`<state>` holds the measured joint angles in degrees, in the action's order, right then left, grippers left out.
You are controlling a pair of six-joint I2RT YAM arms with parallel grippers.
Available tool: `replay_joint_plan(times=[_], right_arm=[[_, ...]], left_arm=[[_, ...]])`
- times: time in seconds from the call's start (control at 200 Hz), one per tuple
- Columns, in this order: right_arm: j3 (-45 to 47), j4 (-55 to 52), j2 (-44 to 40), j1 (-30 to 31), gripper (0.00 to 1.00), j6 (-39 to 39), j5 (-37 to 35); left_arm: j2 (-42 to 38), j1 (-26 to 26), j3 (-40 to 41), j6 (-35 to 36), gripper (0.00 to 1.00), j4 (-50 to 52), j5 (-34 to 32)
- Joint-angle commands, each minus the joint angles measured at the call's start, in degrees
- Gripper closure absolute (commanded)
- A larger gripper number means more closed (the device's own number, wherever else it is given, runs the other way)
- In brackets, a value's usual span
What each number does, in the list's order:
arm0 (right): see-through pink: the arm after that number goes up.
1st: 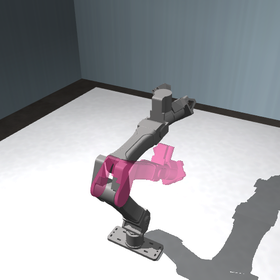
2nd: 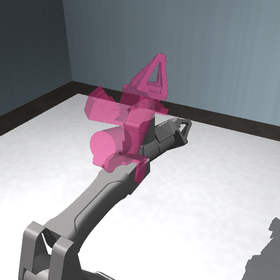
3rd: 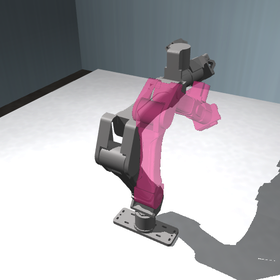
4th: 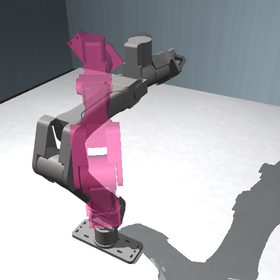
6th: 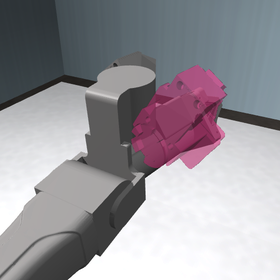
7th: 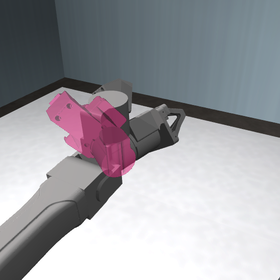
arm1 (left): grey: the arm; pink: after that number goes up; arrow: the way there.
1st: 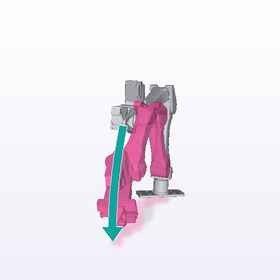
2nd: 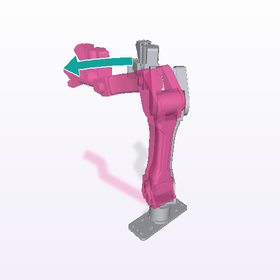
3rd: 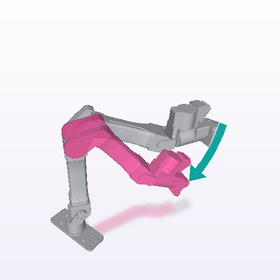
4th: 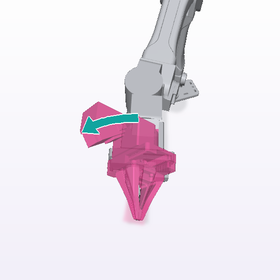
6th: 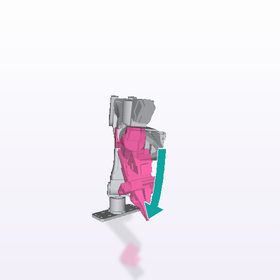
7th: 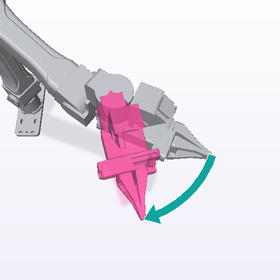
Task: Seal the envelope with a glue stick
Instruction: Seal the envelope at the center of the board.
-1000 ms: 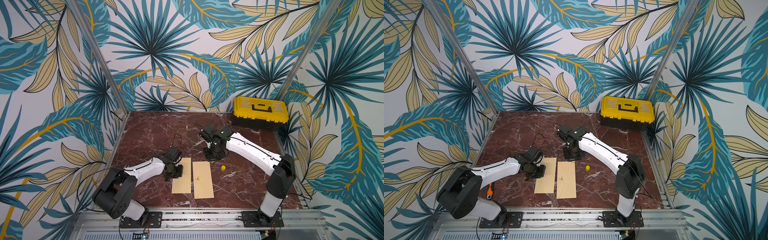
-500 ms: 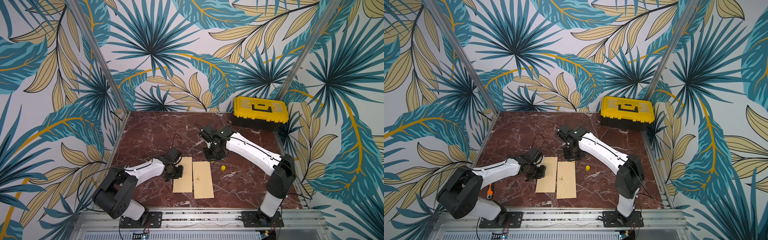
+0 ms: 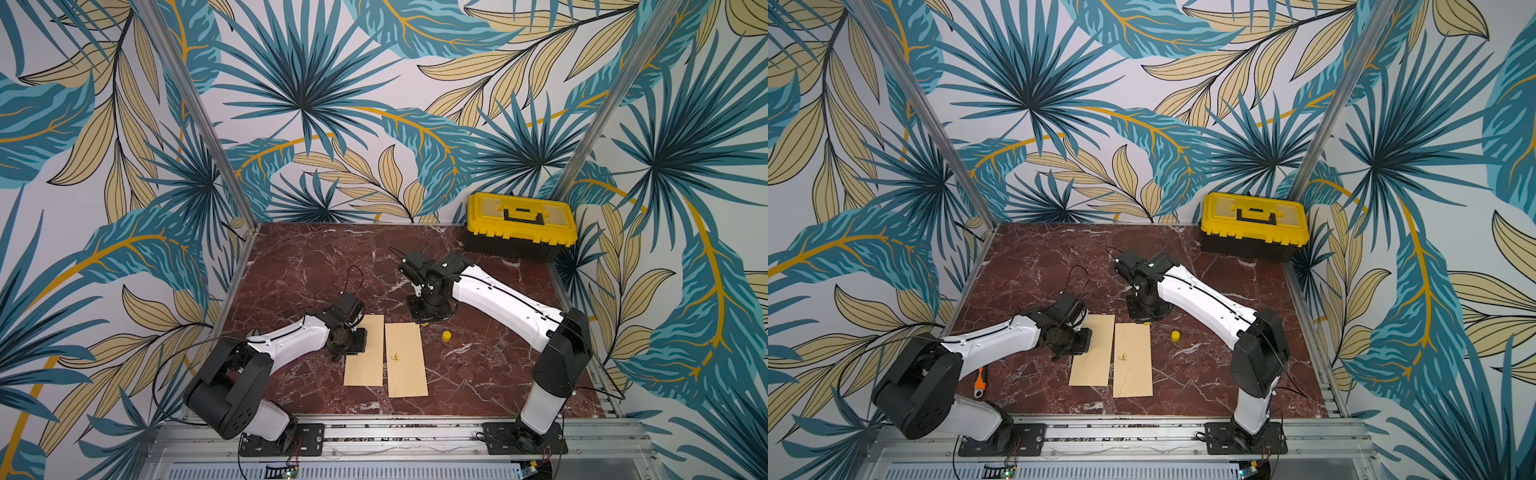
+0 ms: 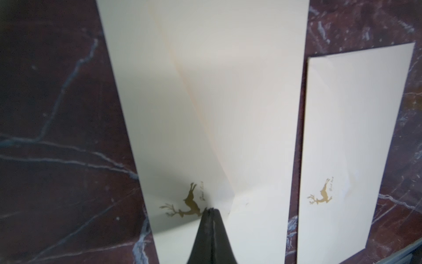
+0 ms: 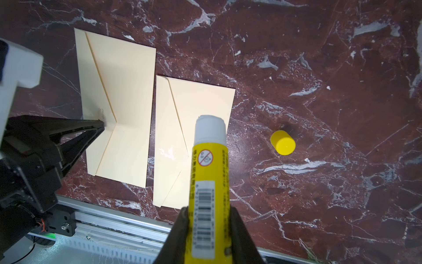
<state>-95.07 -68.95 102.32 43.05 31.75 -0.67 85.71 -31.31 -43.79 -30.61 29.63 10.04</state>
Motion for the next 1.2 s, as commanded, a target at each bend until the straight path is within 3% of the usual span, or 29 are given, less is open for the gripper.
replay_joint_plan(times=[0.0, 0.26, 0.526, 1.197], right_arm=[[1.4, -1.2, -2.5, -0.2, 1.00, 0.8, -0.7], [1.7, -1.3, -2.9, -0.1, 1.00, 0.9, -1.0], [1.0, -1.6, -2.8, -0.1, 1.00, 1.0, -1.1], [0.6, -2.3, -3.1, -0.1, 1.00, 1.2, -1.5]], left_arm=[[3.1, -0.1, -0.6, 0.8, 1.00, -1.6, 0.0], [3.6, -0.1, 1.8, 0.7, 1.00, -2.6, 0.2], [0.0, 1.5, -5.1, 3.9, 1.00, 3.3, -2.1], [7.0, 2.0, -5.0, 5.4, 1.00, -0.1, -1.7]])
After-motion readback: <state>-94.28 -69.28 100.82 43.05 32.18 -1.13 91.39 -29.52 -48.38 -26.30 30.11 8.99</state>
